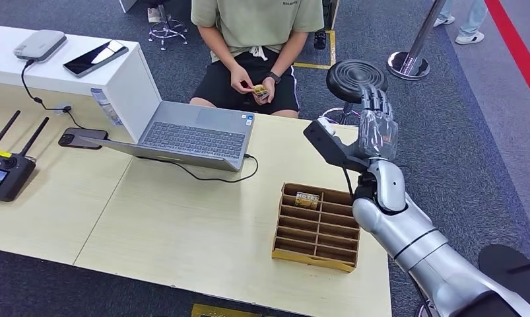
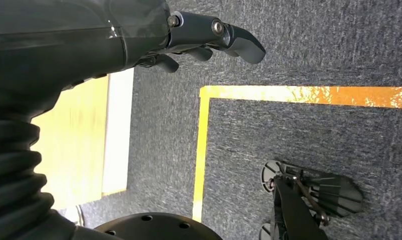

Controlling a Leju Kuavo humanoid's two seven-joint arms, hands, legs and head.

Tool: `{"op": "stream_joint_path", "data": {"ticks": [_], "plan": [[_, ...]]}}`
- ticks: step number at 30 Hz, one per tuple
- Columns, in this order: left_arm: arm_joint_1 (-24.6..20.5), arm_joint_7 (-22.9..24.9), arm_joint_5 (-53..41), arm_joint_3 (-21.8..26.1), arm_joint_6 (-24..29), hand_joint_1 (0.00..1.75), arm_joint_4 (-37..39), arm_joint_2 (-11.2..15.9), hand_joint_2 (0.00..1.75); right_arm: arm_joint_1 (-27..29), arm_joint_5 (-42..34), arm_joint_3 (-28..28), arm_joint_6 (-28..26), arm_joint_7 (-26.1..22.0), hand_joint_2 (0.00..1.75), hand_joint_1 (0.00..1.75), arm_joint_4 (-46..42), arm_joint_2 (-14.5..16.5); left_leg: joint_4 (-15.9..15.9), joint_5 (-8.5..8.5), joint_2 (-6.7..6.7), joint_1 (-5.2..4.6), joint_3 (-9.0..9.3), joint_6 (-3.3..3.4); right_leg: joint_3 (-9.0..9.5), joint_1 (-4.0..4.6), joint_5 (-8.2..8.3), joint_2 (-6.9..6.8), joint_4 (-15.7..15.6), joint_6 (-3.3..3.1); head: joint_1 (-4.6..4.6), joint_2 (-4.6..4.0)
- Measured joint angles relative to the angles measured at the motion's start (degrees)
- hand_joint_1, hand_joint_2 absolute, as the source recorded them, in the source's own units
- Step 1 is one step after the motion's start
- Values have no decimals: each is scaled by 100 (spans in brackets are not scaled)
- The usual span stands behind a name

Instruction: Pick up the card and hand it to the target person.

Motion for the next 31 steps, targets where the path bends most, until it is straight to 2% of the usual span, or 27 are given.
{"op": "stream_joint_path", "data": {"ticks": [3,6,8,10,13,16,23,26,27,30,31], "plan": [[64,-78,169,3,44,0,0,2,0,437,-1988,-258,-277,-858,175,0,-460,-9,0,-1,0,1,0,-1,0,1,0,0,-1,0,0,0],[137,-83,333,8,81,0,0,14,0,1094,-4215,-559,-144,-1864,175,0,-1079,-43,0,-1,-2,1,0,-1,-3,1,-1,-2,-2,0,0,0],[170,-68,414,15,96,0,0,30,0,1592,-5346,-785,41,-2446,175,0,-1544,-120,0,-2,-5,1,-1,-1,-4,2,-2,-7,-4,-1,-1,0],[196,-58,467,20,111,0,0,50,0,2122,-6097,-1030,183,-2926,175,0,-2047,-234,0,-2,-6,1,-3,-1,-4,2,-3,-10,-4,-2,-1,0],[221,-120,545,48,131,0,0,76,0,2818,-6611,-1398,304,-3381,175,0,-2748,-416,-1,-2,-6,0,-3,0,-4,1,-3,-9,-5,-2,0,0],[231,-237,619,112,144,0,0,93,0,3371,-6867,-1724,442,-3628,175,0,-3358,-574,-1,-3,-3,-1,-2,0,-4,0,-2,-6,-5,0,0,0],[231,-318,653,203,153,0,0,108,0,3997,-6969,-2187,595,-3701,175,0,-4321,-807,-1,-1,-1,0,1,-1,-3,1,0,1,-3,0,0,0],[229,-303,703,258,160,0,0,111,0,4150,-7019,-2266,776,-3702,44,0,-4576,-867,-1,-1,-1,0,1,-1,-3,1,1,1,-3,-1,0,0],[229,-281,722,271,163,0,0,113,0,4210,-7040,-2273,855,-3711,44,0,-4646,-884,-1,-1,-1,0,1,-1,-3,1,0,1,-3,-1,0,0],[228,-206,744,302,172,0,0,115,0,4395,-7107,-2271,1111,-3829,175,0,-4787,-923,-1,-1,-1,0,-1,-2,-3,1,0,0,-3,-1,-1,0],[228,-196,746,306,174,0,0,116,0,4424,-7117,-2270,1153,-3859,175,0,-4803,-927,-1,-1,-1,0,-1,-2,-3,1,0,0,-3,-1,0,0]]}}
